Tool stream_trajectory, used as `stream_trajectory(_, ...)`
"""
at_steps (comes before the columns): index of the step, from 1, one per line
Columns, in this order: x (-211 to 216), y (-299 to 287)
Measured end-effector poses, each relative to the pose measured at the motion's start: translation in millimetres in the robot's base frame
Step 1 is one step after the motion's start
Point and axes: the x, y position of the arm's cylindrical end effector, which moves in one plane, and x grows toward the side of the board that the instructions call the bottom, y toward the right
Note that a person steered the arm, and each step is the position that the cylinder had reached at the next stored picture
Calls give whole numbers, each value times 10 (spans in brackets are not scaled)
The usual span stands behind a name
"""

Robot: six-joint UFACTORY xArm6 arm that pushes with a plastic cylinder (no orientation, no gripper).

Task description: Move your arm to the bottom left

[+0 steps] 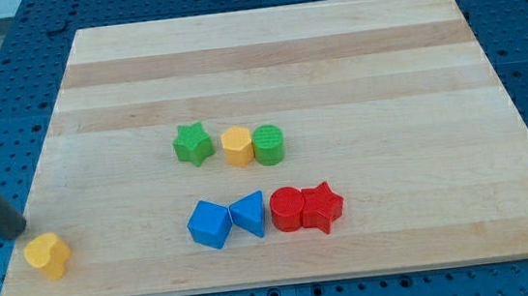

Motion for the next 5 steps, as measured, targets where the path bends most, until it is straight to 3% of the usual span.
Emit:
stream_trajectory(3, 663, 75)
stream_trajectory(5, 660, 511)
